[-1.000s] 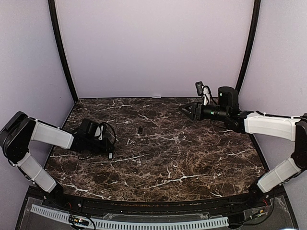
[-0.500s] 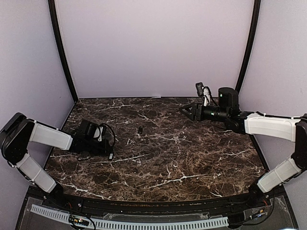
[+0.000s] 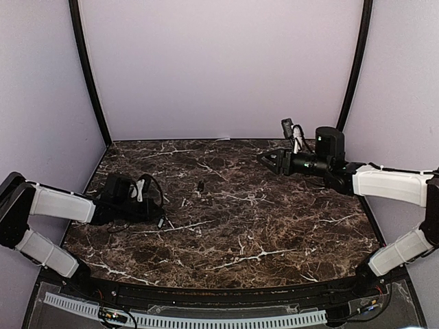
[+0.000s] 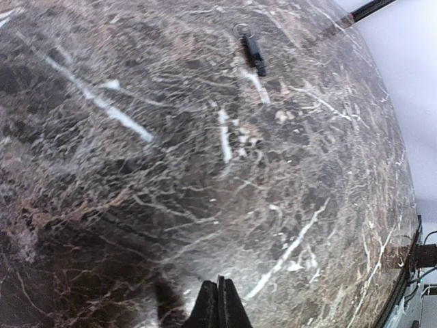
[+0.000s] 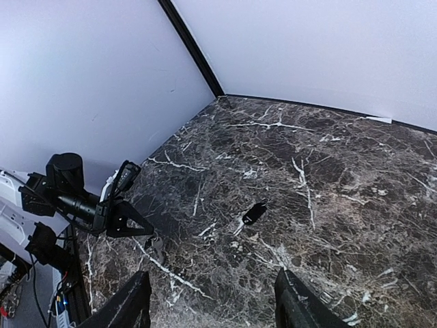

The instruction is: Remove the keys from the keyring

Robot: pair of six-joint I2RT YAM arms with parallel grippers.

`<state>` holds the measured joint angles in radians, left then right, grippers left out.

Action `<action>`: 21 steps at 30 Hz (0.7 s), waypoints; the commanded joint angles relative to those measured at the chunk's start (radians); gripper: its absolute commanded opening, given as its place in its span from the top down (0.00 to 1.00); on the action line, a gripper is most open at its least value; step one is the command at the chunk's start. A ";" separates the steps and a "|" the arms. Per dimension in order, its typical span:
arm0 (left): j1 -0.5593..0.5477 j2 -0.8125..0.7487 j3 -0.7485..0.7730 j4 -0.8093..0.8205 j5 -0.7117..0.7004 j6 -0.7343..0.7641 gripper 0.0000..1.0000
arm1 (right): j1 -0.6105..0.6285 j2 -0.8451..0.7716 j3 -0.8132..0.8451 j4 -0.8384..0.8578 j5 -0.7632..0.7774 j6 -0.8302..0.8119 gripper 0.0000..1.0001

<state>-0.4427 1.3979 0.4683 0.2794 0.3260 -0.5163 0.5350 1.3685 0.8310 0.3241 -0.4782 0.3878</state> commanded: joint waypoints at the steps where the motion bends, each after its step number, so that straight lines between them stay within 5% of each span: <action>1: -0.027 -0.065 0.011 0.074 0.046 0.010 1.00 | 0.044 -0.013 -0.012 0.067 -0.044 -0.032 0.39; 12: -0.090 -0.140 0.040 0.154 0.150 0.034 1.00 | 0.181 0.014 -0.087 0.217 -0.045 -0.095 0.38; 21: -0.199 -0.071 0.190 0.236 0.278 -0.023 1.00 | 0.398 -0.023 -0.111 0.219 0.198 -0.235 0.36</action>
<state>-0.6147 1.3079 0.6033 0.4297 0.5201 -0.5098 0.8814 1.3796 0.7372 0.4801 -0.4091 0.2241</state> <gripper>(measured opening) 0.008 0.646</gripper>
